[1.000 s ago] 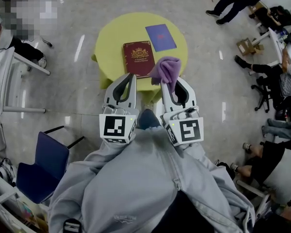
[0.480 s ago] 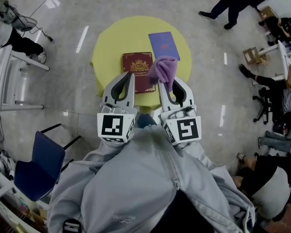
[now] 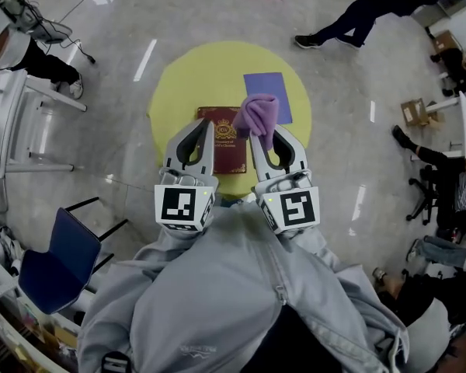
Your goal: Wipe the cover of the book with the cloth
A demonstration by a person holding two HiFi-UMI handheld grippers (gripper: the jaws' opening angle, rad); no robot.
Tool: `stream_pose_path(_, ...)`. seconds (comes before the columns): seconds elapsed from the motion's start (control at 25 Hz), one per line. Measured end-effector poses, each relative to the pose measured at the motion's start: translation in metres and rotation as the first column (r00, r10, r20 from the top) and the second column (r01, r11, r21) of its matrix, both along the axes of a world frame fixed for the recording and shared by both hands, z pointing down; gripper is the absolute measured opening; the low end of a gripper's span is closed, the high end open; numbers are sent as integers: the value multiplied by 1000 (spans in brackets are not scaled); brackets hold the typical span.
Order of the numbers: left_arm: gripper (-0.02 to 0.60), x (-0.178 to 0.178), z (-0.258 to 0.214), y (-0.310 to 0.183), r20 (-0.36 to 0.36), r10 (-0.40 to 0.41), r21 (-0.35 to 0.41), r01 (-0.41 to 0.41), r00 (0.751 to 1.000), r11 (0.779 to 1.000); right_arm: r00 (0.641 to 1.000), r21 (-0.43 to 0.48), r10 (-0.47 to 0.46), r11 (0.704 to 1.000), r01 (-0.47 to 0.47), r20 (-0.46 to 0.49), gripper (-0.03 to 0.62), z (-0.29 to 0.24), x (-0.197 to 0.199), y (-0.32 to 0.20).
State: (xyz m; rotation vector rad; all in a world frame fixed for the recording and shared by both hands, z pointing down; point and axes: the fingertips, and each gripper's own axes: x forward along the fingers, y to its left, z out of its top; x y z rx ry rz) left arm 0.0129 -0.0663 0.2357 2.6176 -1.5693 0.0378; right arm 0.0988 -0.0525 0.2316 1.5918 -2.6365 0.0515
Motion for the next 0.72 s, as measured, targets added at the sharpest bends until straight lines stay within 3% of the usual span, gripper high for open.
stream_pose_path(0.16, 18, 8, 3, -16, 0, -29, 8, 29, 1000, 1000, 999, 25, -38, 999, 38, 12, 87, 1, 4, -19)
stream_pose_path(0.28, 18, 11, 7, -24, 0, -41, 6, 41, 999, 999, 998, -8, -68, 998, 68, -9, 87, 10, 4, -29)
stream_pose_path(0.72, 18, -11, 14, -47, 15, -66, -19, 67, 998, 998, 994, -13, -108, 994, 108, -1, 87, 15, -20, -57)
